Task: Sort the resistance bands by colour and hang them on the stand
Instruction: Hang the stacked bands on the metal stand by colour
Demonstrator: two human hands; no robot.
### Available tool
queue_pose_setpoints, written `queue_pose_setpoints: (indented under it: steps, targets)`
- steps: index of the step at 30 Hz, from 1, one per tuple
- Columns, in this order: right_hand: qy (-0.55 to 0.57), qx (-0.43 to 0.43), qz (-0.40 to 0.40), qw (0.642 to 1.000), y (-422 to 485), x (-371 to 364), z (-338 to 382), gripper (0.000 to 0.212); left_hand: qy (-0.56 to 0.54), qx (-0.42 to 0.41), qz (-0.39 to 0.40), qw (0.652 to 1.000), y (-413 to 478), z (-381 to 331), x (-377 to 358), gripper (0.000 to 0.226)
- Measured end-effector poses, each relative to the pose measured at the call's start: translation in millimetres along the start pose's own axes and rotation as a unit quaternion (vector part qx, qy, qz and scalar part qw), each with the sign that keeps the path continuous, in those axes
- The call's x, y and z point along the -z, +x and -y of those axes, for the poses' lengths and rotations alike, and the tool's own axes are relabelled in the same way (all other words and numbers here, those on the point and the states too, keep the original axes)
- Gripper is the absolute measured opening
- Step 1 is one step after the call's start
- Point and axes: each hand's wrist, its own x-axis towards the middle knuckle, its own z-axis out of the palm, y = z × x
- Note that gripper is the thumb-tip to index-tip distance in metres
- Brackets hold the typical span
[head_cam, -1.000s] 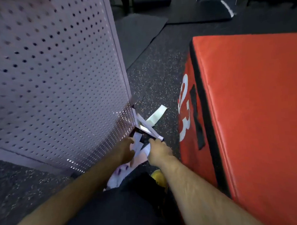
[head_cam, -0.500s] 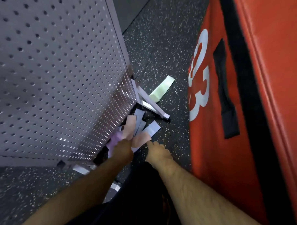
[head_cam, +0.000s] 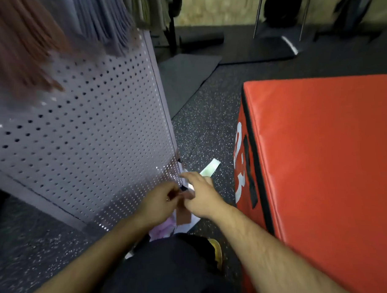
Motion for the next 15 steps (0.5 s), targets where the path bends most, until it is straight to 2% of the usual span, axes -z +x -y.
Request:
queue_pose_setpoints:
  steps: [1, 5, 6, 8, 10, 13, 15]
  targets:
    - [0.016, 0.007, 0.009, 1.000, -6, 17, 15, 0.061, -0.005, -0.018, -0.011, 1.000, -4, -16, 15, 0.008]
    - [0.053, 0.038, 0.021, 0.998, -34, 79, 70, 0.015, -0.007, -0.058, -0.051, 0.997, -24, -80, 72, 0.011]
    - [0.037, 0.059, 0.009, 0.998, -41, 94, 83, 0.013, -0.007, -0.071, -0.052, 0.996, -31, -98, 86, 0.016]
    - [0.007, 0.100, -0.021, 0.995, -60, 124, 112, 0.021, -0.004, -0.085, -0.067, 0.994, -49, -136, 114, 0.024]
    - [0.009, 0.135, -0.039, 0.990, -74, 150, 137, 0.015, -0.033, -0.077, -0.080, 0.993, -65, -166, 141, 0.021]
    - [0.055, 0.172, -0.042, 0.983, -89, 181, 176, 0.009, -0.115, -0.077, -0.095, 0.986, -88, -205, 173, 0.017]
    - [0.116, 0.186, -0.037, 0.975, -97, 201, 206, 0.012, -0.149, -0.105, -0.101, 0.978, -103, -226, 191, 0.022]
